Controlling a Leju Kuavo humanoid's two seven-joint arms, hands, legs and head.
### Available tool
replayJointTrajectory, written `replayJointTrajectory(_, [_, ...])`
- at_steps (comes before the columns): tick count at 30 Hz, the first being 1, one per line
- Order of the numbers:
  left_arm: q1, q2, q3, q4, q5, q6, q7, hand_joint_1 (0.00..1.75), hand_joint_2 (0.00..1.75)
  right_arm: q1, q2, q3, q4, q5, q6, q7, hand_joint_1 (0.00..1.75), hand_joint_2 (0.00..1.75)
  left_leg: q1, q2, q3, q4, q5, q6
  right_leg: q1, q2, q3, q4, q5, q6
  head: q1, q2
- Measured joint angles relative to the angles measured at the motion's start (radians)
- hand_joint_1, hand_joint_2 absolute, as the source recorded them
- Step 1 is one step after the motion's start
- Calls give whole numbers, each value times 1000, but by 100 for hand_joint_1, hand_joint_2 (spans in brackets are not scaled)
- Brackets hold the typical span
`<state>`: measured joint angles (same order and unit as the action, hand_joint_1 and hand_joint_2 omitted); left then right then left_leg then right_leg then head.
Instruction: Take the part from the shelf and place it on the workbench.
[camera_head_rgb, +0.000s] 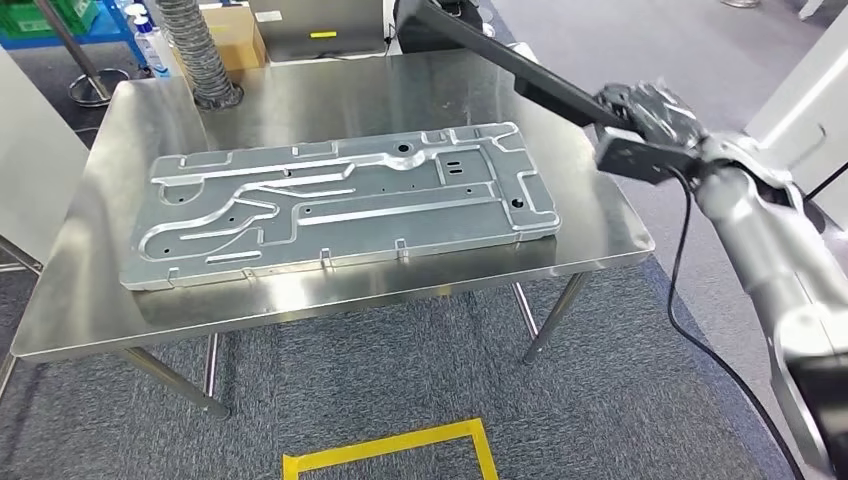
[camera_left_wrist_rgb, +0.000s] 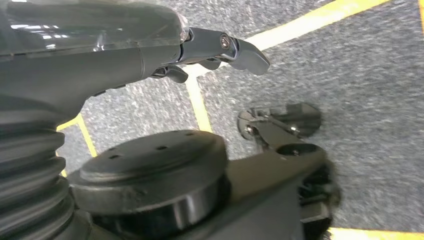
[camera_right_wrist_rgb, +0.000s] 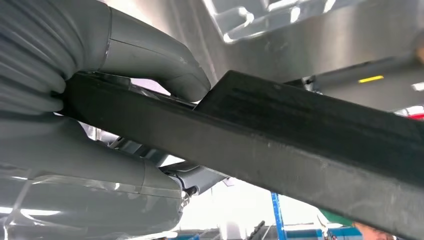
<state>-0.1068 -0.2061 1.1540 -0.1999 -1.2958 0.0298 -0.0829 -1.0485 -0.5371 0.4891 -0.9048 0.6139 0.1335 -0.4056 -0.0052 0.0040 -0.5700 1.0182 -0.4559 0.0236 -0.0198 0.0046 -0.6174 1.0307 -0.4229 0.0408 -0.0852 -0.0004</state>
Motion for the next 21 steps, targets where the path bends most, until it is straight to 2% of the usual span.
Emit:
replayJointTrajectory(2, [0,0,0,0,0,-1,-1,0,175,-63,26,60,88,16,-24,-1,175,175,0,-6,-4,-1,2,-9,4,-3,1,-11,-4,-13,0,0])
replayJointTrajectory(4, [2,0,0,0,0,-1,-1,0,175,-101,45,98,148,21,-33,-4,175,175,1,-9,-11,11,-9,-21,1,-8,3,-15,-3,-25,0,0])
replayJointTrajectory(6, [4,0,0,0,0,-1,-1,0,175,-129,60,122,190,21,-39,-6,175,175,3,-9,-50,93,-54,-31,-1,-11,5,-18,-3,-37,0,0])
replayJointTrajectory(8, [5,0,0,0,0,-1,-2,0,175,-145,73,139,219,21,-42,-8,175,175,5,-9,-121,235,-111,-34,3,-11,6,-18,-5,-44,0,0])
replayJointTrajectory(9, [5,0,0,0,0,-2,-2,0,175,-149,78,146,231,21,-42,-8,175,175,6,-9,-149,285,-121,-35,5,-10,8,-17,-7,-46,0,0])
replayJointTrajectory(10, [5,0,0,0,0,-2,-2,0,175,-151,81,152,241,21,-42,-9,175,175,6,-9,-162,300,-112,-33,7,-9,11,-17,-9,-47,0,0])
replayJointTrajectory(11, [4,0,0,0,0,-2,-2,0,175,-153,84,157,249,21,-42,-9,175,175,6,-9,-154,271,-82,-31,8,-8,14,-16,-11,-47,0,0])
replayJointTrajectory(13, [5,0,0,0,0,-2,-5,0,175,-158,91,165,262,28,-46,-2,175,175,5,-10,-100,138,-4,-21,11,-6,22,-14,-18,-45,0,0])
replayJointTrajectory(14, [7,0,0,0,-1,-1,-10,0,175,-165,98,172,272,42,-53,12,175,175,4,-10,-72,75,22,-17,13,-4,23,-12,-21,-43,0,0])
replayJointTrajectory(16, [7,1,-1,0,-6,2,-24,0,175,-187,123,191,305,91,-80,64,175,175,0,-9,-47,15,32,-10,15,0,19,-11,-22,-35,0,0])
replayJointTrajectory(19, [6,1,-8,0,-21,11,-38,0,175,-204,183,220,371,163,-141,144,175,175,3,-5,-40,-3,34,-1,14,1,15,-8,-24,-21,0,0])
replayJointTrajectory(21, [1,1,-18,0,-29,18,-46,0,175,-204,232,241,413,200,-187,183,175,175,7,0,-34,-13,39,6,12,-1,-13,52,-60,-13,0,0])
